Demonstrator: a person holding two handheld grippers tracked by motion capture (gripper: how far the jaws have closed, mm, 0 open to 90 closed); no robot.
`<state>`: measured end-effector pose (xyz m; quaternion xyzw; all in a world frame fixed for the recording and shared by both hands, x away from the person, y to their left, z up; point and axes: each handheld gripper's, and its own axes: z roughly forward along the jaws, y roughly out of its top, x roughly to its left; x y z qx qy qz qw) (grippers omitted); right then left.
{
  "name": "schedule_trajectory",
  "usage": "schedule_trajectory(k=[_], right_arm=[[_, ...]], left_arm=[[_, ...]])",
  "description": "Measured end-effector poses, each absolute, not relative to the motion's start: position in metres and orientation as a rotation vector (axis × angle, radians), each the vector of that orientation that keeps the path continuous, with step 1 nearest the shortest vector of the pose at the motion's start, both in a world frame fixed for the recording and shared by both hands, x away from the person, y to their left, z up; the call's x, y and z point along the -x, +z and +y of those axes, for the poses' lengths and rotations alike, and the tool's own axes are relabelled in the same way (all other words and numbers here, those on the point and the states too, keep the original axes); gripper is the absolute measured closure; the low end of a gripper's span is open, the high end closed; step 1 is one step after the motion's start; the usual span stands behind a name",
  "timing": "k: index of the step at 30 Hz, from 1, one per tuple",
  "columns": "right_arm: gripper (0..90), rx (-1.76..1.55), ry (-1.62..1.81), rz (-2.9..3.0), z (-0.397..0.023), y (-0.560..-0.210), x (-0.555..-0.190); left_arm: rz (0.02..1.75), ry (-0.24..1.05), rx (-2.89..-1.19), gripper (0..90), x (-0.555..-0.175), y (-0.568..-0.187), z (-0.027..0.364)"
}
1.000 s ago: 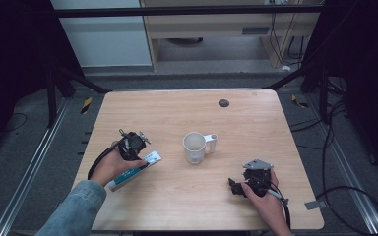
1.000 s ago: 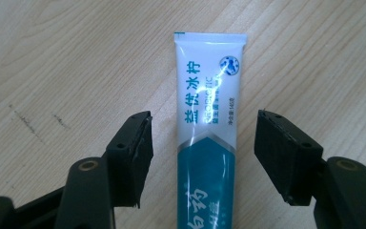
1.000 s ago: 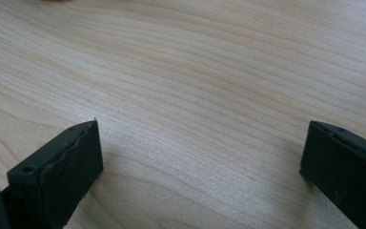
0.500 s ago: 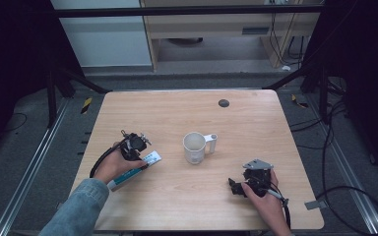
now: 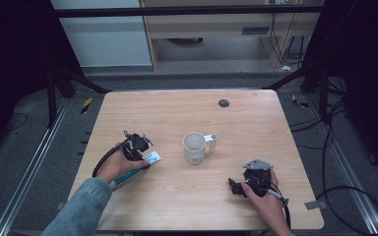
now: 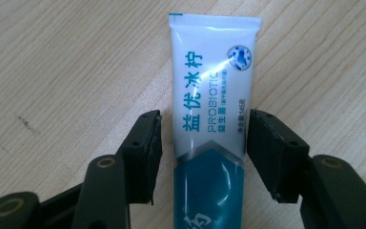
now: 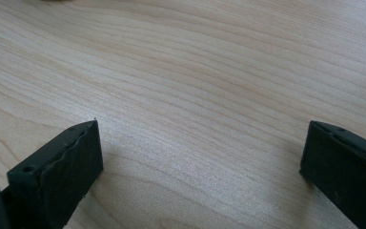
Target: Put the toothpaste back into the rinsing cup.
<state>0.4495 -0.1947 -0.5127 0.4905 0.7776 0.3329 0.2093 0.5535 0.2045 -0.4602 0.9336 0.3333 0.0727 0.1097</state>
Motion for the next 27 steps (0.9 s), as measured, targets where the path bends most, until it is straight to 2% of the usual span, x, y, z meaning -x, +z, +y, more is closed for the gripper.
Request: schedule_trajectory(k=[10,23,27], right_arm=[[0.5,-1.365,0.926,2.163,-0.1947,-0.5127,-0.4496],[0.5,-1.365,0.926,2.163,-0.1946,-0.5127,-0.4495],[0.5,-1.364,0.926,2.163,-0.1947,-0.5128,-0.4496]], left_arm=[[0.979,0.179,-2.748,52.0,-0.5542,-0.4624,0.2057],[0.997,0.177,-2.743,54.6,-0.5539,-0.4633,0.2045],[0.995,0.173,-2.745,58.8,-0.5534,-0.4627,0.2037]])
